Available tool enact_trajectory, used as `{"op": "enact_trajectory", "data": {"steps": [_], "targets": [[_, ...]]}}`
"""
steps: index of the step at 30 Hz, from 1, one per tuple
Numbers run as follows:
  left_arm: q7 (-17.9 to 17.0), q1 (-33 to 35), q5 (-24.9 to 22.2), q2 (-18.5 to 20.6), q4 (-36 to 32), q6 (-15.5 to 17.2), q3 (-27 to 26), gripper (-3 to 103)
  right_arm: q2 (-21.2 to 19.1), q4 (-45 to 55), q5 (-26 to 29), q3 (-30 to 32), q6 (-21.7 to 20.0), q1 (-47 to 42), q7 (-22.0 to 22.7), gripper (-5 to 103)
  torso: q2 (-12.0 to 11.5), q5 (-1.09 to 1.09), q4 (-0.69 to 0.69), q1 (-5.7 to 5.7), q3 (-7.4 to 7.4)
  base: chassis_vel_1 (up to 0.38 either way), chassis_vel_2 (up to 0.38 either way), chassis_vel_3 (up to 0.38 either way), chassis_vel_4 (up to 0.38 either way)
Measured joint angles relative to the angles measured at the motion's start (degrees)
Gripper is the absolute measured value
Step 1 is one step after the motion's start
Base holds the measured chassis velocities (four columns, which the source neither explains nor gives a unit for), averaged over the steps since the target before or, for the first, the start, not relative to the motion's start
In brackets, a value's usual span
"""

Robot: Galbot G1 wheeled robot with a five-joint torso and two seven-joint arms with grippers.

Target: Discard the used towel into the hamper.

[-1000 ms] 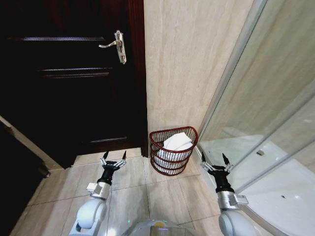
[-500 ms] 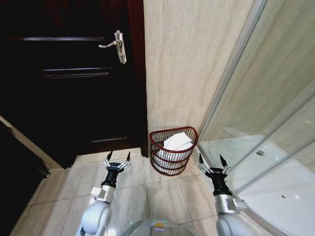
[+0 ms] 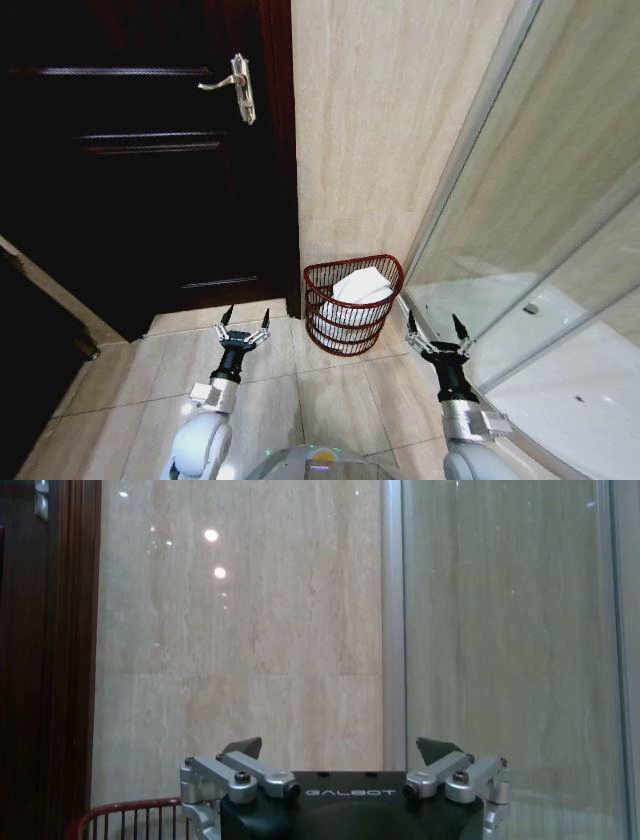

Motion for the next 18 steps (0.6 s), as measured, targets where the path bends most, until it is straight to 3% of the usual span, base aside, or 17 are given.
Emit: {"op": "enact_trajectory", "data": {"steps": [8,18], "targets": [[0.87,-2.95,1.67,-0.2,3.14,-1.48,0.0,100,0.32,-0.44,-0.13,-0.28,-0.54,0.49,0.94,100,-0.95,-0.01,0.0,-0.17,-0.78,0.0,0.0,0.0,0.0],[0.64,-3.68,1.73,-0.07,3.43,-0.95,0.88,100,0.48,-0.9,-0.44,-0.19,-0.48,0.23,1.05,100,-0.95,-0.01,0.0,-0.17,-0.77,0.0,0.0,0.0,0.0]]}}
